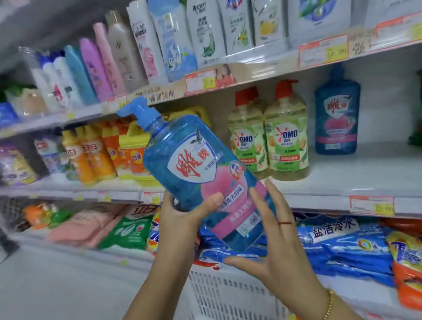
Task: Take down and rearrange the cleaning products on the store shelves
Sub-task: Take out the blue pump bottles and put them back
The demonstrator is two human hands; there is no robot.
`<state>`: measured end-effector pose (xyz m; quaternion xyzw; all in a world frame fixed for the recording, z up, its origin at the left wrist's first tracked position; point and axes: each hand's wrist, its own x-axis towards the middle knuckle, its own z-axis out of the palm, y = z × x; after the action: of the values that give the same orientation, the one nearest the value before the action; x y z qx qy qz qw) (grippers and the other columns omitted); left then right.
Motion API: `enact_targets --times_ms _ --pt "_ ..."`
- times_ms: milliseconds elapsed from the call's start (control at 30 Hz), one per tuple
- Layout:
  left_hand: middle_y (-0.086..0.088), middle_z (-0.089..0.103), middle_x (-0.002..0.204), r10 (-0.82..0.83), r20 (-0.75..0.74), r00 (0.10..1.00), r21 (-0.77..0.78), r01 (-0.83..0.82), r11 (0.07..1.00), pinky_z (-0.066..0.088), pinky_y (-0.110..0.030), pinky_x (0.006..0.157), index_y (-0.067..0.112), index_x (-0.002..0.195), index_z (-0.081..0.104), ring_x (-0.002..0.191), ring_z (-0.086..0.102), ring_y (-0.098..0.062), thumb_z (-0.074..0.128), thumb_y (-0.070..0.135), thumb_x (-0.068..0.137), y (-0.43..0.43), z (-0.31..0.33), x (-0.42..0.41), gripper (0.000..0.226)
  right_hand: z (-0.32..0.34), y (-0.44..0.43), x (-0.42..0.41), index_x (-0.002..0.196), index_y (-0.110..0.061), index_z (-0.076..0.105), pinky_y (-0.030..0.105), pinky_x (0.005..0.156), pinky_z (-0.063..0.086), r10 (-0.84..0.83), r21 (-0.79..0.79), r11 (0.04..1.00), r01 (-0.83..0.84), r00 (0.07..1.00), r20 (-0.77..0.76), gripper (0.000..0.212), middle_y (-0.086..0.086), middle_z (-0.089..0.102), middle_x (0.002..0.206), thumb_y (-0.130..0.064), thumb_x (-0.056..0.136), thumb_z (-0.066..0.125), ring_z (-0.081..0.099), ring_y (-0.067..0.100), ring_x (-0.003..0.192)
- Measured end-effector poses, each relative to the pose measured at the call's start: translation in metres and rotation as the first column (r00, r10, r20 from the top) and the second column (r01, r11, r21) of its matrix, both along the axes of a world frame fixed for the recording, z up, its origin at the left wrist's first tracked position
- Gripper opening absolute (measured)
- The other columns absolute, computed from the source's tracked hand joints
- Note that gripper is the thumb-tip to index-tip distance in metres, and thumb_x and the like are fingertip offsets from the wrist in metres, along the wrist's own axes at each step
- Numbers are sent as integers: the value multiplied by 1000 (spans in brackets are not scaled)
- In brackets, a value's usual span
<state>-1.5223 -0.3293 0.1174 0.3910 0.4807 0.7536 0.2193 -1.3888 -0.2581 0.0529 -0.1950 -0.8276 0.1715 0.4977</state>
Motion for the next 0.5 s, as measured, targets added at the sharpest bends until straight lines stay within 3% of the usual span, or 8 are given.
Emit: enact_targets --times_ms 100,133,200,267,367,400,433,500 --pt "0 75 97 -13 82 997 25 11 1000 56 -27 59 17 118 58 83 73 -19 81 11 50 2 -2 -1 72 -4 1 -25 148 -32 6 44 111 30 -98 -8 995 98 990 -99 103 3 -3 156 -72 67 55 10 23 145" --pt "0 75 97 -20 103 994 31 16 999 56 -27 59 17 118 58 84 73 -19 80 11 51 4 -2 -3 71 -1 3 -30 148 -30 10 47 109 34 -109 8 994 111 986 -126 100 9 3 155 -69 69 57 14 27 144" --pt "-2 75 101 -22 133 991 27 19 999 57 -29 62 16 119 58 88 73 -21 86 4 51 7 -4 -11 75 5 11 -36 145 -26 22 43 107 39 -69 69 994 82 983 -170 93 11 17 148 -58 70 65 26 26 140" --pt "-4 73 107 -59 140 988 26 56 998 58 -31 65 16 123 56 93 72 -22 86 16 58 9 -4 -22 71 13 19 -35 141 -25 33 31 107 39 -5 114 993 27 983 -186 86 4 24 142 -50 68 71 33 18 135" --pt "-6 65 125 -194 114 974 47 190 981 56 -38 85 16 134 48 112 64 -25 88 44 55 11 -2 -42 93 26 25 -29 134 -35 45 12 99 38 133 -83 984 -155 966 -222 83 -13 34 138 -48 58 77 38 -2 127" --pt "-10 58 134 -235 92 968 63 230 971 52 -44 94 13 141 41 121 58 -27 86 51 58 13 -1 -47 101 29 24 -28 131 -39 48 14 97 41 219 -236 929 -287 936 -276 82 -15 42 136 -46 55 78 44 -2 123" --pt "-13 51 141 -265 70 962 73 260 963 46 -49 101 11 145 35 128 52 -30 82 55 62 13 -2 -51 106 30 23 -27 126 -43 52 21 95 46 316 -387 801 -456 872 -373 79 -14 52 131 -42 52 80 51 2 119" --pt "-14 47 145 -297 77 952 66 293 954 43 -54 102 10 147 32 131 47 -32 81 55 64 14 -3 -58 106 28 24 -24 116 -42 61 28 85 54 419 -569 395 -722 692 -588 69 -10 64 121 -36 50 80 62 12 110"
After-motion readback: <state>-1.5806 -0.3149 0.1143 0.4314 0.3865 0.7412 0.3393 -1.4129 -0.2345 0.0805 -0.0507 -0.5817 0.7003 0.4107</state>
